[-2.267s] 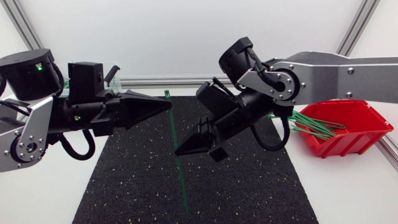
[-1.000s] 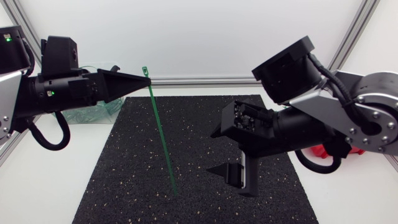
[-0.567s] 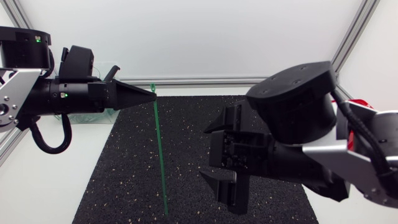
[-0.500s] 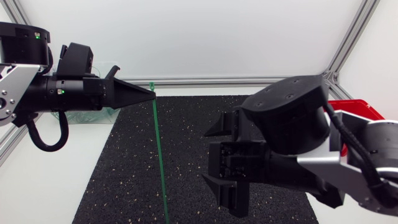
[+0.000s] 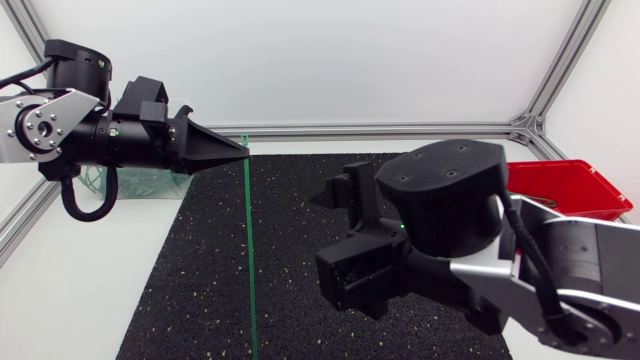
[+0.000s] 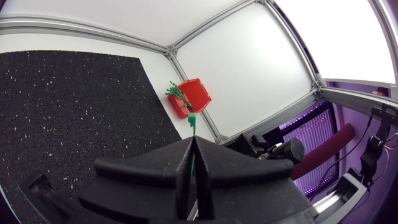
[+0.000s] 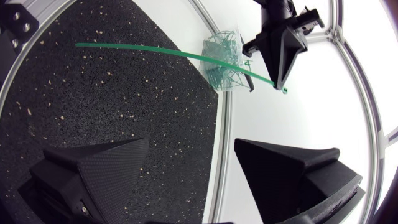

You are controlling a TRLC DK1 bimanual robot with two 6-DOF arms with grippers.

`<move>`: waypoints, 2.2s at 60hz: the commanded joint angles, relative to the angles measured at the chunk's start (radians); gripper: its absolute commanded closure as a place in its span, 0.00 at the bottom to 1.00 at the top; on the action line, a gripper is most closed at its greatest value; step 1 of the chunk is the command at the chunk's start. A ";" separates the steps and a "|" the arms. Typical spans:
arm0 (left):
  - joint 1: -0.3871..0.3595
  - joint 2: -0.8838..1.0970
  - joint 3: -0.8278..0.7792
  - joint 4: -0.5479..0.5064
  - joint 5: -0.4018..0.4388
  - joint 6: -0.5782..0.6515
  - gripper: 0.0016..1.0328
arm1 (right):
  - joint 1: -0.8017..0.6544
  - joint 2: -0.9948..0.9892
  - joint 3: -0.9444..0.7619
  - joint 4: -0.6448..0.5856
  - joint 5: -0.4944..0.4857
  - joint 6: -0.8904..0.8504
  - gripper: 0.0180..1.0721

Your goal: Take a green cable tie from the red box, thread the tail through the head to close it, then place it in the transparent bin on the left.

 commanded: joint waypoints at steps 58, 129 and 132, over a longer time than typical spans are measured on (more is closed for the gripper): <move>0.041 0.361 0.363 -0.510 0.006 0.217 0.97 | 0.036 0.276 -0.220 0.782 -0.255 -0.772 0.05; 0.026 0.436 0.446 -0.737 -0.001 0.451 0.97 | 0.152 0.618 -0.161 1.022 -0.389 -0.941 0.09; 0.026 0.438 0.446 -0.737 -0.001 0.456 0.97 | 0.159 0.628 -0.158 1.023 -0.381 -0.940 0.09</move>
